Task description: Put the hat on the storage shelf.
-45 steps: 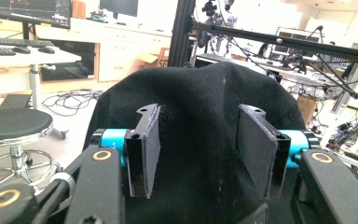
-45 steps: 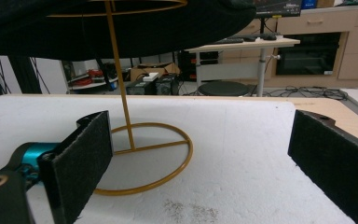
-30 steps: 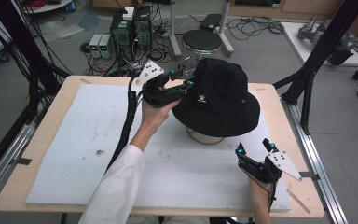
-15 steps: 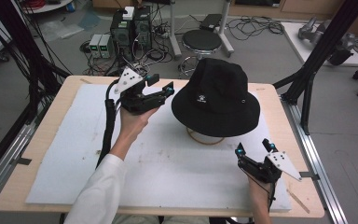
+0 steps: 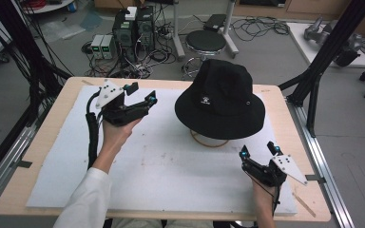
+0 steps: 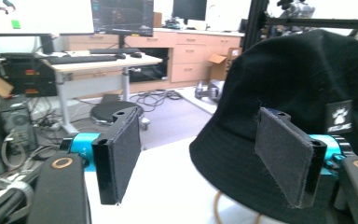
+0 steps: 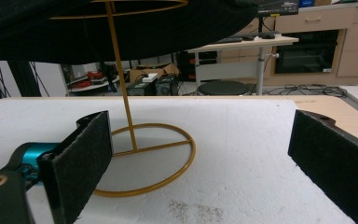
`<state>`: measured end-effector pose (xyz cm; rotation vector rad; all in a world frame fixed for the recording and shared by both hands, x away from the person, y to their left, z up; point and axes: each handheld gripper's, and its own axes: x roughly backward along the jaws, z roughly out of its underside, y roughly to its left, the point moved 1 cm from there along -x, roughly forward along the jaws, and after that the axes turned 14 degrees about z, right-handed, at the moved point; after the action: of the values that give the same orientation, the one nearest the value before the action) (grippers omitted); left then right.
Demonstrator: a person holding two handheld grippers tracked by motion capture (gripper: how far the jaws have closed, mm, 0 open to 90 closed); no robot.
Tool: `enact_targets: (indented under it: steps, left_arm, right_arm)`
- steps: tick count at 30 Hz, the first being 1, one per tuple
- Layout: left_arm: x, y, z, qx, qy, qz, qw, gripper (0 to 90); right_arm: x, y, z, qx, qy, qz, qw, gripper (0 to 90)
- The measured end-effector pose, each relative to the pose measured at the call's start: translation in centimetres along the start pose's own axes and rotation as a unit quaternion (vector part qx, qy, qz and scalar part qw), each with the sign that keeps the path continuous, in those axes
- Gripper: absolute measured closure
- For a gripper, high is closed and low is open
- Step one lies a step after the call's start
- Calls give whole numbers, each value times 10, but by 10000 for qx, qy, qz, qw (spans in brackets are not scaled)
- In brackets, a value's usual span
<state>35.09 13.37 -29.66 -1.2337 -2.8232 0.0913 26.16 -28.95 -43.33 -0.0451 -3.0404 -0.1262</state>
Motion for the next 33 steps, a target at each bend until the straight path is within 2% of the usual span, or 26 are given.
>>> enact_targets:
  steps: [3, 5, 11, 15, 18, 23, 29, 33]
  left_arm:
    - [11, 3, 7, -123, -1, -251, 9996, 290]
    - [18, 7, 14, -134, -33, -400, 9991, 289]
    - [38, 21, 33, 67, -66, -713, 9974, 282]
    - [49, 27, 39, 69, -5, -835, 9965, 281]
    - [58, 31, 44, 104, -54, -951, 9954, 281]
    - [69, 34, 53, 24, 28, -1099, 9939, 274]
    - [83, 37, 67, 124, 28, -1221, 9924, 267]
    - [97, 41, 76, 169, 63, -1371, 9904, 265]
  right_arm:
    - [0, 0, 0, -18, -2, 9, 10000, 57]
    - [0, 0, 0, 3, -14, 13, 10000, 57]
    - [0, 2, 0, 26, -16, -4, 10000, 57]
    - [0, 2, 0, 10, 6, -3, 10000, 58]
    - [0, 2, 0, 20, 1, -6, 10000, 57]
    - [0, 1, 0, -71, 24, -13, 10000, 58]
    - [1, 0, 1, -137, 24, -3, 9999, 57]
    - [0, 0, 1, -109, 31, -10, 9999, 57]
